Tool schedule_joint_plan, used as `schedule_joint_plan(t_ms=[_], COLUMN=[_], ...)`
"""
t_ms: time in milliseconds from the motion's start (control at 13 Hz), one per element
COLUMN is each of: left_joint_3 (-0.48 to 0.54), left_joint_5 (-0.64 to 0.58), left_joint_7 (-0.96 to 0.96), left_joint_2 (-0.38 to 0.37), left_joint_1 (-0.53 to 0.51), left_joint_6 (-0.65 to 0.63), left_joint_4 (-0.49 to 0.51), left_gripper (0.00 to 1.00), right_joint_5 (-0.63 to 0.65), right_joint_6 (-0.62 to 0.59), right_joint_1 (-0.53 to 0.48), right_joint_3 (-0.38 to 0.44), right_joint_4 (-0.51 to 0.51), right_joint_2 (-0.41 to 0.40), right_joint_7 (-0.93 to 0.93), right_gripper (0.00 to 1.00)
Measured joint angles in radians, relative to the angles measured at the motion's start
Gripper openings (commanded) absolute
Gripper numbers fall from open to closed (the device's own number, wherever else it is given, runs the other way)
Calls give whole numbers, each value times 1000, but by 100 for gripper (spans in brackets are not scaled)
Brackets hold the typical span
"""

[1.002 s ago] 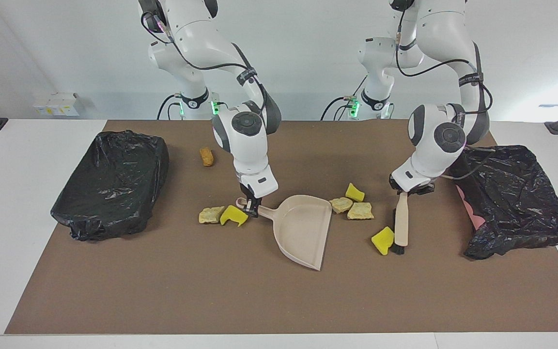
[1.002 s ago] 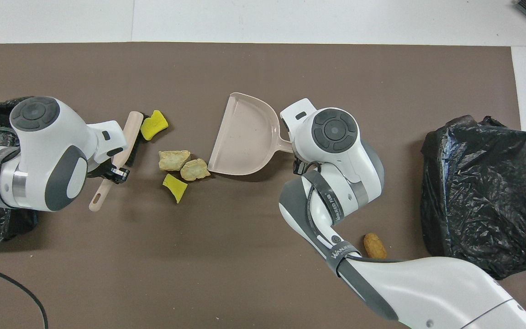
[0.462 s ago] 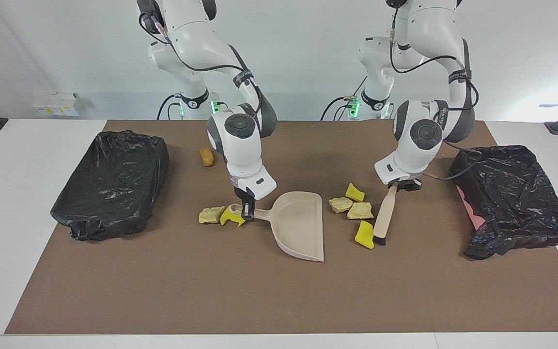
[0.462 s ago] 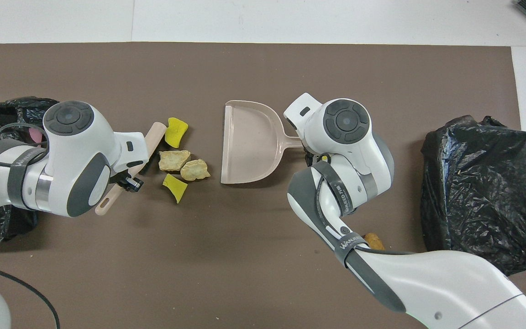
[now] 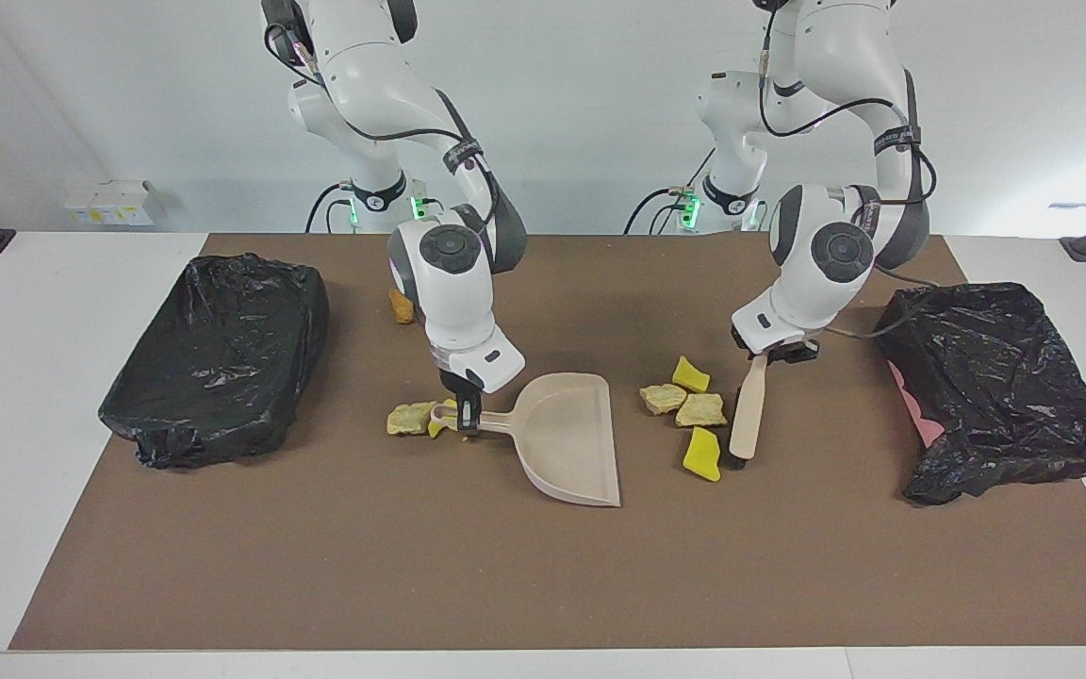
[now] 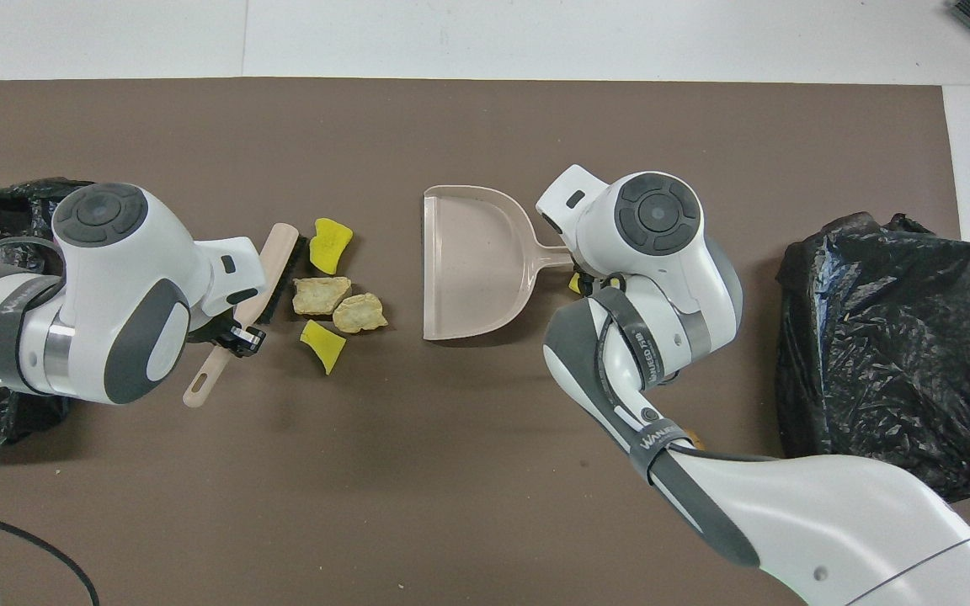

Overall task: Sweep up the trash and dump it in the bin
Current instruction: 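Sweep the sponge and bread pieces into the dustpan with the left gripper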

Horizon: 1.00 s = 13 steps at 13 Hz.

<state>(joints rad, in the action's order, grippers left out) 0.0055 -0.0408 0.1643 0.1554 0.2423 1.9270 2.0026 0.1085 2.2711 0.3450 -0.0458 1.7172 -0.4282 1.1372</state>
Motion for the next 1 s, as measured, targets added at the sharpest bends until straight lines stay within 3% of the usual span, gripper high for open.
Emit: schedule_joint_plan(t_ms=[231,539,1002], left_joint_3=[-5,-10,-15], left_joint_5=[3,6,193], left_joint_7=[-101,-440,-546], left_joint_2=[-60,-145,-132], left_joint_1=[5,85,151], left_joint_6=[8,210,325], left_joint_4=[93,279,289], left_gripper=[0,0,0], right_joint_5=[0,0,0], right_joint_6=[0,0,0], right_joint_1=[0,1,1], right_joint_3=[-1,-1,-1], right_joint_4=[0,0,0], right_joint_2=[0,0,-1], right_joint_7=[0,0,0], right_gripper=[0,0,0])
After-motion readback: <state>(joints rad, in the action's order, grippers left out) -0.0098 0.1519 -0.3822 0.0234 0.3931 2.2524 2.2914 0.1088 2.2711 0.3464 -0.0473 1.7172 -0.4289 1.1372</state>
